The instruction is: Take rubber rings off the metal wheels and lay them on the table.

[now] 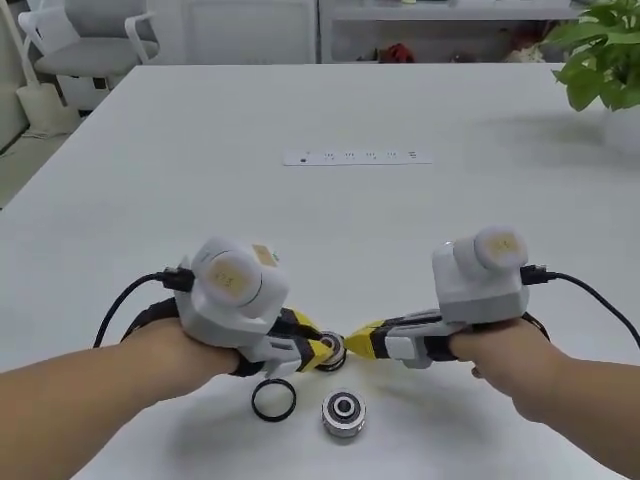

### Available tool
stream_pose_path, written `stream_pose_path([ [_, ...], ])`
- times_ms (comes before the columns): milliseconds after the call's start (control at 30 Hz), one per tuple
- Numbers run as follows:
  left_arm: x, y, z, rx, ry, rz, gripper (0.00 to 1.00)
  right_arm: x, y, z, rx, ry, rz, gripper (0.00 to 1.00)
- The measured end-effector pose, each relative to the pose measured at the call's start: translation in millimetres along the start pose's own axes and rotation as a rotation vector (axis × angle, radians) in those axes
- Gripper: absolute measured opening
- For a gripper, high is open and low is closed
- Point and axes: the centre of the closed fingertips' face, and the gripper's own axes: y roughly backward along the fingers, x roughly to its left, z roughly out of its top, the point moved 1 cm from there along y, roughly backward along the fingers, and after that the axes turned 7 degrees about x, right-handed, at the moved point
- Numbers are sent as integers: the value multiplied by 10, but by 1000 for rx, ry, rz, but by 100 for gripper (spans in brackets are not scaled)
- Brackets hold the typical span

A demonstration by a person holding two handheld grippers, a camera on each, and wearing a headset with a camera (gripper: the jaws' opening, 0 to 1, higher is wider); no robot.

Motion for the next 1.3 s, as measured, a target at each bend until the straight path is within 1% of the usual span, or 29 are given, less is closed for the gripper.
stream_pose_path([
  [267,8,-5,3,7,-5,11,12,20,-5,9,8,-4,-3,0],
  [467,6,-8,4,12,-17,17,12,55,-18,22,9,1,6,0],
  [1000,4,-4,5,12,-30,18,12,120,-36,44,-11,-13,41,0],
  [1300,2,-1,3,10,-23,18,12,149,-10,79,-28,-24,61,0],
])
